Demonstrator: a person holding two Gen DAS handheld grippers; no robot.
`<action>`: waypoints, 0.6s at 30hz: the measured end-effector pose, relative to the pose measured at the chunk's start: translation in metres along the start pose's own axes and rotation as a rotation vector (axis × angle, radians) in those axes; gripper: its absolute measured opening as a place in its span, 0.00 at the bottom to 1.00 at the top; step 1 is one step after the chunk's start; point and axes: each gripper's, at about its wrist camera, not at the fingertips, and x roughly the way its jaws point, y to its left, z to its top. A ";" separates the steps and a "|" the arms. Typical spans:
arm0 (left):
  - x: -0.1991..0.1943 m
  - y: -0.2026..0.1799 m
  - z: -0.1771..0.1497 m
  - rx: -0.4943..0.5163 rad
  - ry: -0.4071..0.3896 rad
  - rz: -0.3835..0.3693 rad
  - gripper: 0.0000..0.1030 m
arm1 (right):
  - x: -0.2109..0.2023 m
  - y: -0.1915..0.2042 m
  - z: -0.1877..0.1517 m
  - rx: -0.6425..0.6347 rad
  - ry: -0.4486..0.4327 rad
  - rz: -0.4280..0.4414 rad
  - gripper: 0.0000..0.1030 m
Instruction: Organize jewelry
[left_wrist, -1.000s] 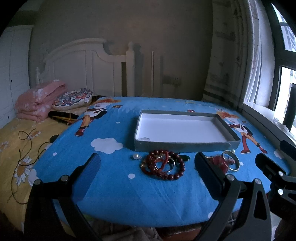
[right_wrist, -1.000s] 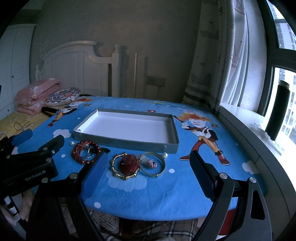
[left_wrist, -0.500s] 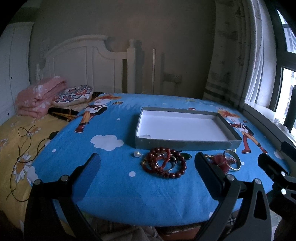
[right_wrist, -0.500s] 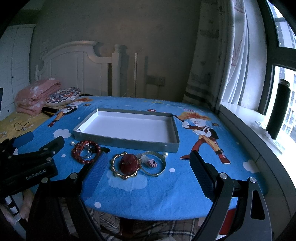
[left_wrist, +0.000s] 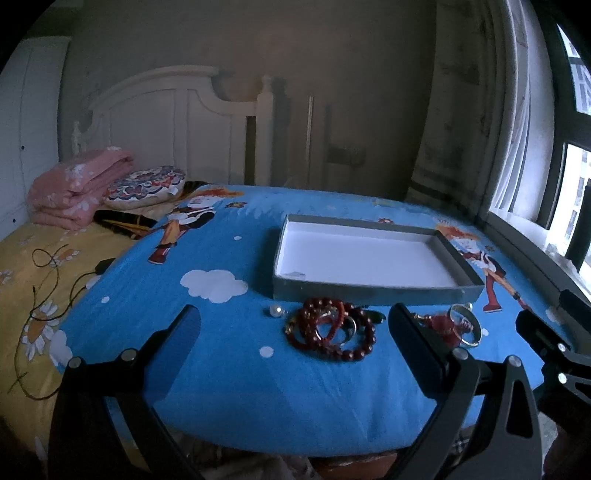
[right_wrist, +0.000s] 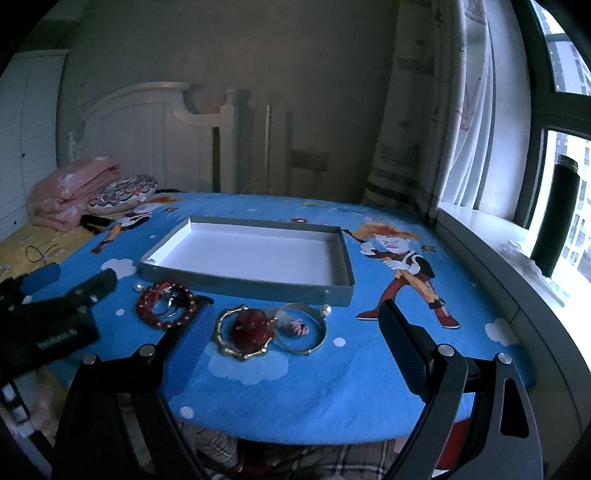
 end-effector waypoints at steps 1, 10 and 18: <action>0.003 0.001 0.001 0.008 -0.001 -0.003 0.96 | 0.004 -0.003 -0.002 0.002 -0.002 -0.004 0.82; 0.040 0.006 -0.012 0.110 0.054 -0.021 0.95 | 0.039 -0.031 -0.024 0.103 0.030 0.021 0.82; 0.067 0.033 -0.023 0.021 0.124 -0.031 0.95 | 0.064 -0.002 -0.028 0.025 0.079 0.115 0.76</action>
